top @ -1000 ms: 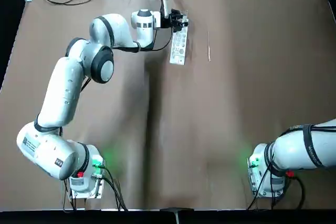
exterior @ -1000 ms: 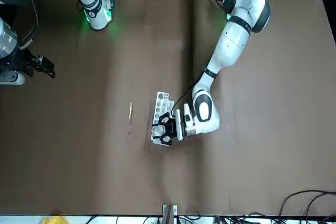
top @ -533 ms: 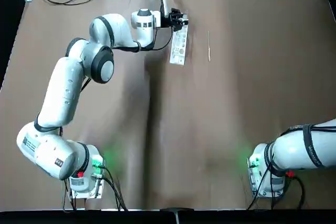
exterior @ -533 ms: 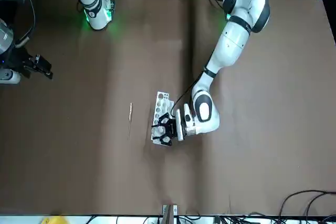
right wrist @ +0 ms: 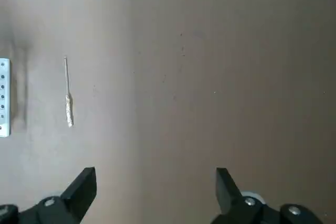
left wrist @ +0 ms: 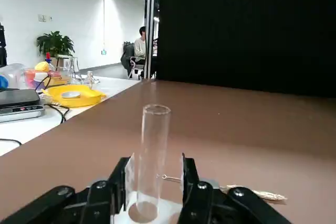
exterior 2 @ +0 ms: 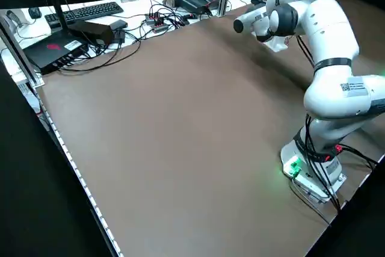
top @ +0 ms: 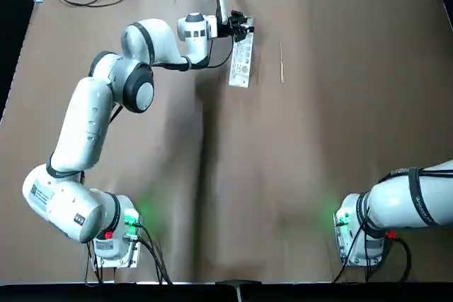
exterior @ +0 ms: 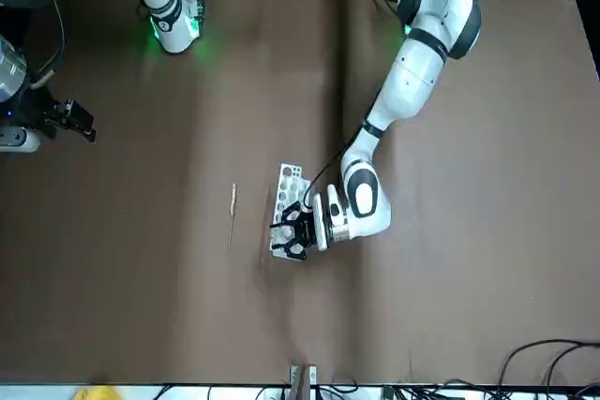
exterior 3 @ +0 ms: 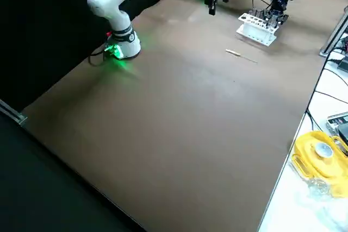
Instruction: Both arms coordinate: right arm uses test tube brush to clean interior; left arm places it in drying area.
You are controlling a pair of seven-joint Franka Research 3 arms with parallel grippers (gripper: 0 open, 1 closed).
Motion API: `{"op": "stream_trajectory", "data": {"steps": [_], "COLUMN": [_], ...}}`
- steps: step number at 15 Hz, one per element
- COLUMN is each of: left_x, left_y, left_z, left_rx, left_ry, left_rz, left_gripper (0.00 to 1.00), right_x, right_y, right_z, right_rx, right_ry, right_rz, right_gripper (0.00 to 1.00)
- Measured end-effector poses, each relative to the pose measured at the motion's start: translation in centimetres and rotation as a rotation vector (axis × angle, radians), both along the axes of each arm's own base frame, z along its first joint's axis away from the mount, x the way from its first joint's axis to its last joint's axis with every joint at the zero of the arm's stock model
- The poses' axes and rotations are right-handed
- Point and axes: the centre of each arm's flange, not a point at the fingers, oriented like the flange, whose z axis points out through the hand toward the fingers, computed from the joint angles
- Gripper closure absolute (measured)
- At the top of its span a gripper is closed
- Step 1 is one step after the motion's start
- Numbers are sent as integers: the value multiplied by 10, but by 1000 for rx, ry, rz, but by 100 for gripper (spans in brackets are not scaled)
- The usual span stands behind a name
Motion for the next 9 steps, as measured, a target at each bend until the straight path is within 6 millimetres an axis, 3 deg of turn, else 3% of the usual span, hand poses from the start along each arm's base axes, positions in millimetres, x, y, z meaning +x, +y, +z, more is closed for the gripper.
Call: {"op": "stream_trajectory", "data": {"steps": [9], "left_x": [-1], "left_y": [-3], "left_z": [-6], "left_rx": [0], "left_ry": [-3], "left_rz": [-2], "left_gripper": [68], "right_x": [0], "right_y": [-3], "right_z": [0], "right_rx": [0], "right_ry": [0], "right_rz": [-6], "right_gripper": [0]}}
